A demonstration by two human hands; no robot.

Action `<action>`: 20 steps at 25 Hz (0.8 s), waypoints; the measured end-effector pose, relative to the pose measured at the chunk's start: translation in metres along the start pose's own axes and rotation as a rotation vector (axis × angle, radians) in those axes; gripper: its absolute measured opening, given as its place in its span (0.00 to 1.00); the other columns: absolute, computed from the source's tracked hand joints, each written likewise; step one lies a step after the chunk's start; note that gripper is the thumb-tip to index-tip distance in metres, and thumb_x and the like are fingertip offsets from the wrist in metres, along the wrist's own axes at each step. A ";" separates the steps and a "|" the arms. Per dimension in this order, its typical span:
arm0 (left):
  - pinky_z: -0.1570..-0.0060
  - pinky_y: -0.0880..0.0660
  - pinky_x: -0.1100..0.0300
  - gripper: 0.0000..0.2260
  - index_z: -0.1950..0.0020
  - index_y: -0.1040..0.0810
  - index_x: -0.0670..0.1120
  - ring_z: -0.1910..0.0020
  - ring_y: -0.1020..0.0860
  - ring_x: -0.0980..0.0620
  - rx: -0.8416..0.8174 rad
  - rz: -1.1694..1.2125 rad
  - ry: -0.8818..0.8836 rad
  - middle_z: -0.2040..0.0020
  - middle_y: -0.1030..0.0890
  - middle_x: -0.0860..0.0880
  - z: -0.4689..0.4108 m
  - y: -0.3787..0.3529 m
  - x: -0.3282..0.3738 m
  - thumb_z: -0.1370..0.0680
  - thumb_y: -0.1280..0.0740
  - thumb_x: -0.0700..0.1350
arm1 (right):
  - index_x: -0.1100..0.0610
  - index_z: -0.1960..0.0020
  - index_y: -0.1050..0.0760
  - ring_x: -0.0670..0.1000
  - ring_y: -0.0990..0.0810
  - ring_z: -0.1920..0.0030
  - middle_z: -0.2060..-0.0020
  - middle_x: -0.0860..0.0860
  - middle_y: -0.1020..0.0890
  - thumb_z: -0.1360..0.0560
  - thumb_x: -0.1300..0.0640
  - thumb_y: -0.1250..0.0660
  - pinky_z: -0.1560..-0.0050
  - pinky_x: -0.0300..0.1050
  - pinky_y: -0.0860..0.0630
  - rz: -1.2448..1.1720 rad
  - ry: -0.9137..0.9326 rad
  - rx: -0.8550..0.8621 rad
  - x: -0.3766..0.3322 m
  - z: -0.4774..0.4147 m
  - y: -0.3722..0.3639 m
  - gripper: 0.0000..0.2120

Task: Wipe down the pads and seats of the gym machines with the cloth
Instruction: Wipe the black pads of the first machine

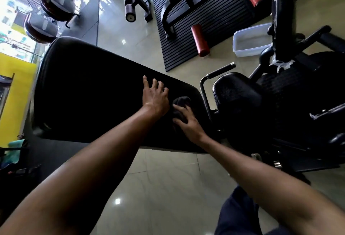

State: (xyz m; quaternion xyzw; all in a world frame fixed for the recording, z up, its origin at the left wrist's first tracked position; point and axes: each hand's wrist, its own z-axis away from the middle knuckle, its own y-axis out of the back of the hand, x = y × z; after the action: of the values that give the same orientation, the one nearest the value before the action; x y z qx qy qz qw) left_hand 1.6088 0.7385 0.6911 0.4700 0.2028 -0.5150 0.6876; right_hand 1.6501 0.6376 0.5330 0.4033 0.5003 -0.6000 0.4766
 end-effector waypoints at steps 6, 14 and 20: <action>0.27 0.62 0.30 0.26 0.19 0.45 0.47 0.19 0.53 0.40 0.008 -0.041 -0.012 0.18 0.48 0.41 -0.051 -0.004 -0.013 0.16 0.52 0.54 | 0.44 0.26 0.30 0.57 0.33 0.25 0.27 0.57 0.34 0.20 0.51 0.32 0.26 0.47 0.37 0.057 -0.236 0.168 0.059 -0.038 0.018 0.23; 0.27 0.50 0.33 0.25 0.21 0.39 0.48 0.24 0.40 0.40 -0.025 -0.074 -0.019 0.23 0.36 0.42 -0.102 -0.011 -0.007 0.16 0.53 0.56 | 0.35 0.30 0.29 0.42 0.39 0.25 0.22 0.47 0.38 0.22 0.47 0.32 0.29 0.40 0.39 0.020 0.001 0.075 0.028 -0.080 0.012 0.22; 0.29 0.46 0.34 0.24 0.23 0.38 0.48 0.26 0.37 0.41 -0.033 -0.083 -0.017 0.26 0.33 0.44 -0.115 -0.016 0.000 0.15 0.54 0.56 | 0.42 0.31 0.27 0.52 0.29 0.28 0.29 0.53 0.29 0.27 0.42 0.34 0.28 0.44 0.36 0.073 -0.137 0.247 0.077 -0.113 0.033 0.24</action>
State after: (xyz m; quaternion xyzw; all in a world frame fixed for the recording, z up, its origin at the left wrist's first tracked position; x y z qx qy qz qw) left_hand 1.6183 0.8365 0.6300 0.4456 0.2248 -0.5438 0.6747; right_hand 1.6661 0.7342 0.4323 0.4350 0.3737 -0.6653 0.4779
